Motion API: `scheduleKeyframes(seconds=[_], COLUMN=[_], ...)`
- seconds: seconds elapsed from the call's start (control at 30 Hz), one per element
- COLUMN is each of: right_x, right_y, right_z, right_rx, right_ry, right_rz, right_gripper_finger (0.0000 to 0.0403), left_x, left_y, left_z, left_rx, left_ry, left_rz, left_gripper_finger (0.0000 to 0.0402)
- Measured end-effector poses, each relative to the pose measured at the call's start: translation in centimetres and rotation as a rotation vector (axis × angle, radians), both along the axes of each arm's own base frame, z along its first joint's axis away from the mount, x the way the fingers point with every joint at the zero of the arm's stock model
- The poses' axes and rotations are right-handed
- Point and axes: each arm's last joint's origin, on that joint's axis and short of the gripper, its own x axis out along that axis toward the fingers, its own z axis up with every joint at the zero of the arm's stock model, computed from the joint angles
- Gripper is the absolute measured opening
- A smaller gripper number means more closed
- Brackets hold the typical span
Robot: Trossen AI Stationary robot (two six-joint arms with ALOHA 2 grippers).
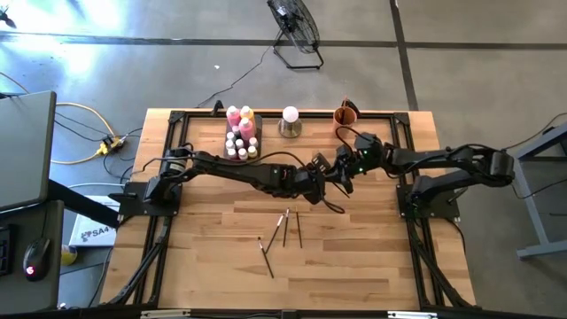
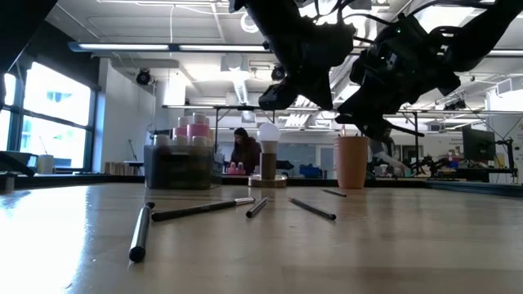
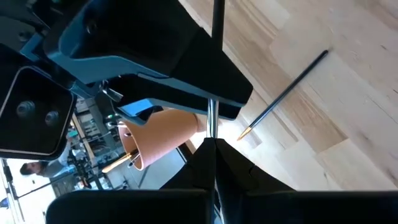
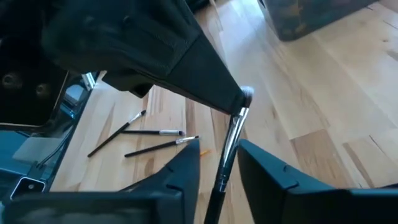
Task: Pick & Place Paint Supplies
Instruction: Put the silver paintbrush into the orange cup
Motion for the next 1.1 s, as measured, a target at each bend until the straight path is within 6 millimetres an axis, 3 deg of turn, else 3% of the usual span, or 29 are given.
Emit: scheduleKeyframes(seconds=[0.37, 0.77, 0.93, 1.1], right_x=[0.0, 0.0, 0.0, -0.1], right_y=[0.0, 0.0, 0.0, -0.3], right_z=[0.1, 0.1, 0.1, 0.4], right_rx=[-0.008, -0.012, -0.013, -0.048], right_ry=[-0.002, -0.006, -0.010, -0.025], right_rz=[-0.012, -0.001, 0.001, -0.021], right_gripper_finger=[0.0021, 0.0013, 0.0013, 0.0013], left_x=[-0.1, 0.1, 0.2, -0.2], left_y=[0.0, 0.0, 0.1, 1.9], left_z=[-0.1, 0.1, 0.4, 1.1], left_rx=[0.000, -0.027, -0.059, -0.162], left_ry=[0.019, -0.045, -0.114, -0.228], left_rz=[0.002, 0.037, 0.080, 0.227], left_gripper_finger=[0.0000, 0.0002, 0.0031, 0.0085])
